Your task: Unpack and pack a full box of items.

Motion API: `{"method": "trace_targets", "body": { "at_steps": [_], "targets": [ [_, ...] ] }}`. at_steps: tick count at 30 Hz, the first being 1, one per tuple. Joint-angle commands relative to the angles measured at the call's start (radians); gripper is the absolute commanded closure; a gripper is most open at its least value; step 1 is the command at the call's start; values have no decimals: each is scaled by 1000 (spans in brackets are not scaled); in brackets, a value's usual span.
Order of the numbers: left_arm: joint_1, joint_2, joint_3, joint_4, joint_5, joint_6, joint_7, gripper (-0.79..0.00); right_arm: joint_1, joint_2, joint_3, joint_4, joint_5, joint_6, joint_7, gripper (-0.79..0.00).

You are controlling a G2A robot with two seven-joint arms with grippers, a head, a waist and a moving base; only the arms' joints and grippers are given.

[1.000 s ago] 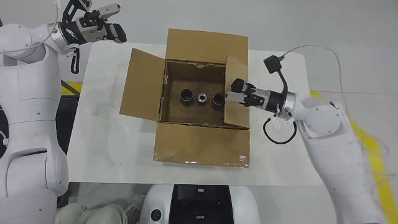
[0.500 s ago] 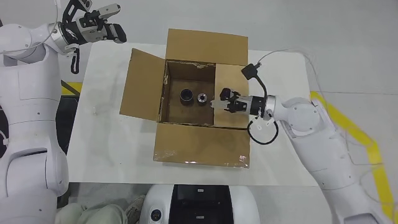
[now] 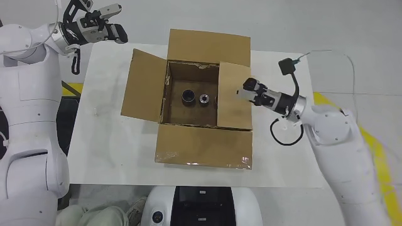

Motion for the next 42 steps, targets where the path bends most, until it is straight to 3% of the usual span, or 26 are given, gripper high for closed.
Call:
{"method": "trace_targets", "body": {
  "at_steps": [1, 12, 33, 42],
  "targets": [
    [0, 0, 0, 0, 0, 0, 0, -785, -38, 8, 56, -10, -1, 5, -21, -785],
    [0, 0, 0, 0, 0, 0, 0, -785, -157, 30, 204, -17, 40, -7, -61, -785],
    [0, 0, 0, 0, 0, 0, 0, -785, -155, 34, 208, -4, 57, -5, -48, -785],
    [95, 8, 20, -11, 95, -66, 145, -785, -155, 34, 208, -4, 57, -5, -48, -785]
  ]
}}
